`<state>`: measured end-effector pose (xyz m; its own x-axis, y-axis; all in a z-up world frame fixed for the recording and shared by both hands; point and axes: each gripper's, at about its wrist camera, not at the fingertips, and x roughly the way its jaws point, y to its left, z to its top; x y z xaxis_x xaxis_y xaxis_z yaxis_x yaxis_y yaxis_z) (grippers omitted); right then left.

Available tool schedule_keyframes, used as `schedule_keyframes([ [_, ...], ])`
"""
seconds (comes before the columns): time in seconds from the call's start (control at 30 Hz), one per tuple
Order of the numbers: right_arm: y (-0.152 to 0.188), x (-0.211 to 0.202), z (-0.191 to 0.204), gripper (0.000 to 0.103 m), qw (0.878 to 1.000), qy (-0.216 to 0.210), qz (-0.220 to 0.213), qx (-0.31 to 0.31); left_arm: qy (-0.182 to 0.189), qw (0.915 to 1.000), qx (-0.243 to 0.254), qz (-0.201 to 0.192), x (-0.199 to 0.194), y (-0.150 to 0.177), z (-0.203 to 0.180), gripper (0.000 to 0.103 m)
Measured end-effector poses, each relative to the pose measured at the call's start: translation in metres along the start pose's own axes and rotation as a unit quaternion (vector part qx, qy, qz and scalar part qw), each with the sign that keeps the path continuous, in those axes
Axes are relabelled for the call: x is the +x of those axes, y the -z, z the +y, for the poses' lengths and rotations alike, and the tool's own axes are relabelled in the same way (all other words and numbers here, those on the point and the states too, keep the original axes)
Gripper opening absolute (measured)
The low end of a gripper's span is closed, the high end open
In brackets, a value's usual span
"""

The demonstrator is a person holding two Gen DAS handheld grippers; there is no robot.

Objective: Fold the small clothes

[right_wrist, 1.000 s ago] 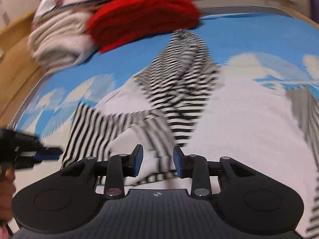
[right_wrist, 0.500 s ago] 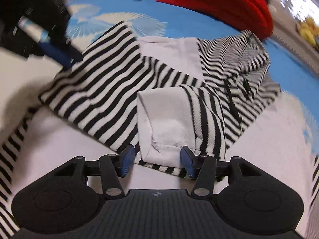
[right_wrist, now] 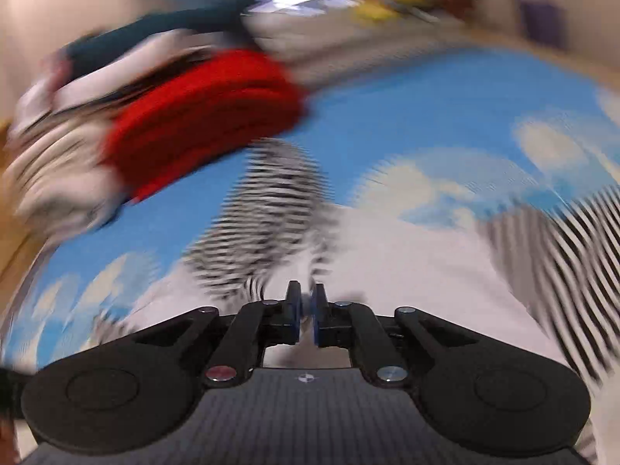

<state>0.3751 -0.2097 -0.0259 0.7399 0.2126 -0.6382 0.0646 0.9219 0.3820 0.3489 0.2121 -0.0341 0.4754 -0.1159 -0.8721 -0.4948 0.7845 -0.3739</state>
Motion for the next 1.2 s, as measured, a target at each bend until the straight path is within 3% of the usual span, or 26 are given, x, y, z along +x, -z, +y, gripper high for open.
schedule_keyframes([
  [0.13, 0.001, 0.013, -0.05, 0.0, 0.994, 0.045, 0.049, 0.087, -0.004, 1.0, 0.002, 0.004, 0.005, 0.001, -0.002, 0.016],
  [0.27, 0.011, 0.024, -0.072, 0.006, 0.984, 0.016, 0.099, 0.148, -0.005, 1.0, 0.0, 0.004, 0.008, 0.001, -0.004, 0.016],
  [0.3, 0.013, 0.029, -0.074, 0.01, 0.979, -0.002, 0.114, 0.167, -0.008, 1.0, 0.001, 0.004, 0.009, 0.002, -0.005, 0.016],
  [0.4, 0.022, 0.042, -0.076, 0.042, 0.966, -0.029, 0.144, 0.213, -0.007, 0.9999, 0.002, 0.008, 0.011, 0.004, -0.006, 0.016],
  [0.43, 0.025, 0.045, -0.074, 0.043, 0.963, -0.027, 0.153, 0.221, -0.007, 0.9999, 0.004, 0.009, 0.011, 0.004, -0.007, 0.016],
  [0.6, 0.036, 0.059, -0.076, 0.04, 0.952, -0.009, 0.159, 0.261, -0.004, 1.0, 0.003, 0.008, 0.01, 0.003, -0.005, 0.016],
  [0.7, 0.032, 0.061, -0.067, 0.006, 0.962, -0.016, 0.15, 0.23, -0.004, 1.0, 0.004, 0.007, 0.009, 0.001, -0.005, 0.016],
  [0.77, 0.029, 0.058, -0.062, 0.004, 0.968, -0.02, 0.134, 0.209, -0.003, 1.0, 0.006, 0.005, 0.007, 0.001, -0.004, 0.016],
  [0.9, 0.002, 0.013, -0.037, 0.003, 0.987, -0.065, 0.02, 0.146, -0.008, 0.9997, 0.021, -0.007, 0.001, -0.001, -0.005, 0.016],
  [1.0, -0.011, -0.023, -0.029, 0.003, 0.987, -0.075, -0.068, 0.122, -0.011, 0.9992, 0.038, -0.012, -0.001, 0.0, -0.008, 0.016],
  [1.03, -0.011, -0.025, -0.034, 0.003, 0.987, -0.057, -0.068, 0.131, -0.012, 0.9991, 0.041, -0.009, 0.0, 0.001, -0.009, 0.016],
  [1.1, -0.007, -0.008, -0.052, 0.003, 0.989, 0.022, -0.013, 0.147, -0.012, 0.999, 0.043, -0.003, 0.003, 0.004, -0.01, 0.016],
  [1.13, -0.002, 0.006, -0.063, 0.003, 0.985, 0.054, 0.027, 0.164, -0.012, 0.999, 0.044, 0.0, 0.005, 0.005, -0.011, 0.016],
  [1.2, 0.012, 0.024, -0.089, 0.006, 0.964, 0.099, 0.086, 0.23, -0.007, 0.9989, 0.046, 0.006, 0.008, 0.007, -0.013, 0.016],
])
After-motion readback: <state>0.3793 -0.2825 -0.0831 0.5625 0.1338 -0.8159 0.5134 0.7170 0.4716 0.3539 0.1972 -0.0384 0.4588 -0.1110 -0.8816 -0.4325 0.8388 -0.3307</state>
